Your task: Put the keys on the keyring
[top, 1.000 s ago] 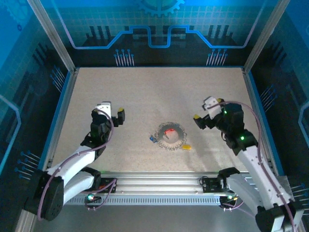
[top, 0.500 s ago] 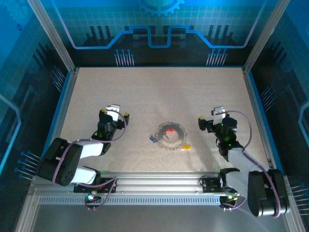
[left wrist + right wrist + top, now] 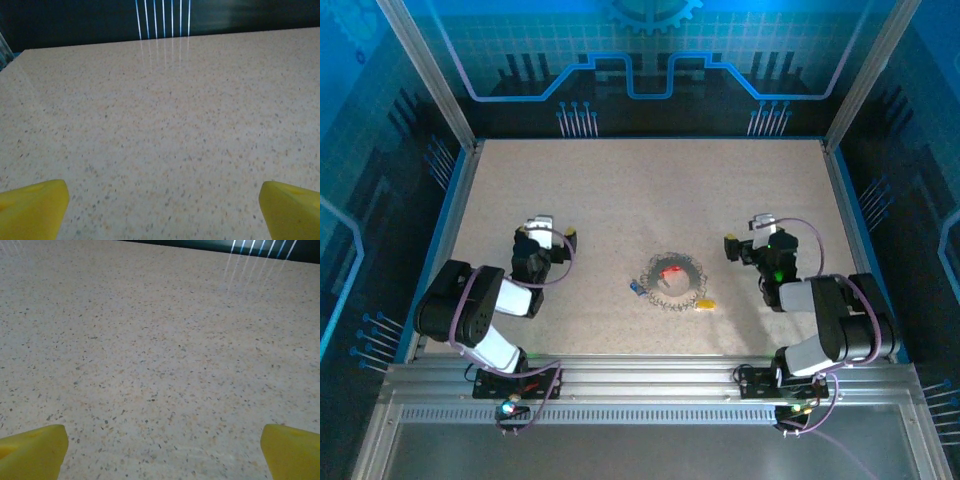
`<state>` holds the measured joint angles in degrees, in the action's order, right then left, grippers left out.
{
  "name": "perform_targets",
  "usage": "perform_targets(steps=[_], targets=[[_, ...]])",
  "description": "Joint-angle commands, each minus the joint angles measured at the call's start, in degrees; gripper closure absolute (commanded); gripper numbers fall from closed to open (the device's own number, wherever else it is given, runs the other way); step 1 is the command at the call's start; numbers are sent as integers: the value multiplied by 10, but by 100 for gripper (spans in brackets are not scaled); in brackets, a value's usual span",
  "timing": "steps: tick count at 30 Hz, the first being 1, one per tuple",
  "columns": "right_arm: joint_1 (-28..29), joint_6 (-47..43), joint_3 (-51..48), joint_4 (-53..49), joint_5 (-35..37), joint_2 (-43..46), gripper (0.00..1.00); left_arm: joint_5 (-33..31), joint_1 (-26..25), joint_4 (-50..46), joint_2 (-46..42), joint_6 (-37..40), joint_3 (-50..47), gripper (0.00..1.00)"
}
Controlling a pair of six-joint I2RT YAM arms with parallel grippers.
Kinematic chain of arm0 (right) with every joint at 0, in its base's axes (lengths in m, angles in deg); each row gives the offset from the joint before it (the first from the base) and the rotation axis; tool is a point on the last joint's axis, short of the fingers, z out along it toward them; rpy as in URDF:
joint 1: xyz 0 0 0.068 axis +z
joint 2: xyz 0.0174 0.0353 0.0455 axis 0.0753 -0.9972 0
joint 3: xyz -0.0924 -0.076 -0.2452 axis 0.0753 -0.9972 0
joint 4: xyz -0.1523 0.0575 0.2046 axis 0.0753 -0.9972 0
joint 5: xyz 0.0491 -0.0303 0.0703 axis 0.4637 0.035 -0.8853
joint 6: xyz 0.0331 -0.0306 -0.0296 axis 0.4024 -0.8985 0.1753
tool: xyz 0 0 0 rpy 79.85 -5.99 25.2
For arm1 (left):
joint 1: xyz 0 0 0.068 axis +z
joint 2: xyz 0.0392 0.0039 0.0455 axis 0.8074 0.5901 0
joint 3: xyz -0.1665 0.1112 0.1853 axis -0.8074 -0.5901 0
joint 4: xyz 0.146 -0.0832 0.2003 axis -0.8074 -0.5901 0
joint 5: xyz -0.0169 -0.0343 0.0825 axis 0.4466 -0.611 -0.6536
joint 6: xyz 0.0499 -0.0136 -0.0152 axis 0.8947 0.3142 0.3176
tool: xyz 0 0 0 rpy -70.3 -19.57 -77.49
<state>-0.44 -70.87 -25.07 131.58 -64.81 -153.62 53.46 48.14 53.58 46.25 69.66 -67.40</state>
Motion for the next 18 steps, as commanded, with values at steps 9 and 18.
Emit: perform_targets(steps=[9,18], targets=[[-7,1,61,-44,-7,-8,0,-30,30,-88,-16,-56,49,1],[-7,1,61,-44,-6,-8,0,-30,30,-87,-16,-56,49,1]])
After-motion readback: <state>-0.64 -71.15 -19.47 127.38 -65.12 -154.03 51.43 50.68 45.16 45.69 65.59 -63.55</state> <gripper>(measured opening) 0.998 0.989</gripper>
